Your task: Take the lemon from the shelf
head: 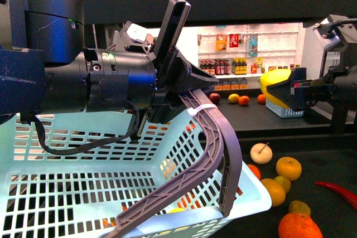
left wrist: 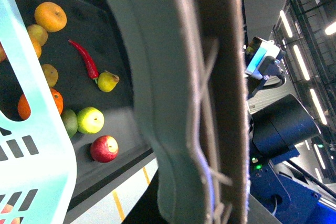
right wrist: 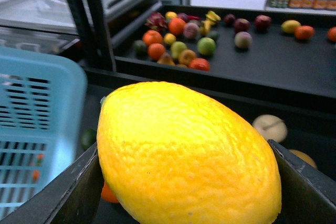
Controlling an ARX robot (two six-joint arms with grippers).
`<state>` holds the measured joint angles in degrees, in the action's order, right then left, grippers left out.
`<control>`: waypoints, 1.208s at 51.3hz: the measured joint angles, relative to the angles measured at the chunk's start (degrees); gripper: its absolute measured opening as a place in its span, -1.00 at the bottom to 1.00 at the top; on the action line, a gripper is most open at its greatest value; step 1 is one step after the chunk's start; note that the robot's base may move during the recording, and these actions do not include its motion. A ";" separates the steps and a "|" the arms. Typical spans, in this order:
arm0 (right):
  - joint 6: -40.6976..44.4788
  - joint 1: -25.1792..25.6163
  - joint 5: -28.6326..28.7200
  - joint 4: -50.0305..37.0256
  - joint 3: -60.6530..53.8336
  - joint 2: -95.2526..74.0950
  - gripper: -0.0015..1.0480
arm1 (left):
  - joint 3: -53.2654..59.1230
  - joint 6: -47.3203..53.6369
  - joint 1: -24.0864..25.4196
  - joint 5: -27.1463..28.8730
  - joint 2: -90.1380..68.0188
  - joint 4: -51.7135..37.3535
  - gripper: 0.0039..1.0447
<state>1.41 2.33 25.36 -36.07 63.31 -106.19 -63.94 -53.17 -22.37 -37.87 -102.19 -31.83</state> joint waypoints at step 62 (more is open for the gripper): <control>-1.73 -14.34 -0.50 0.37 -6.82 -2.32 0.86 | 0.00 -0.28 0.00 0.00 -0.13 0.00 -0.86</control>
<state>-0.32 -12.01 24.86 -35.70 56.49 -108.51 -63.94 -53.45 -22.37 -37.87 -102.32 -31.83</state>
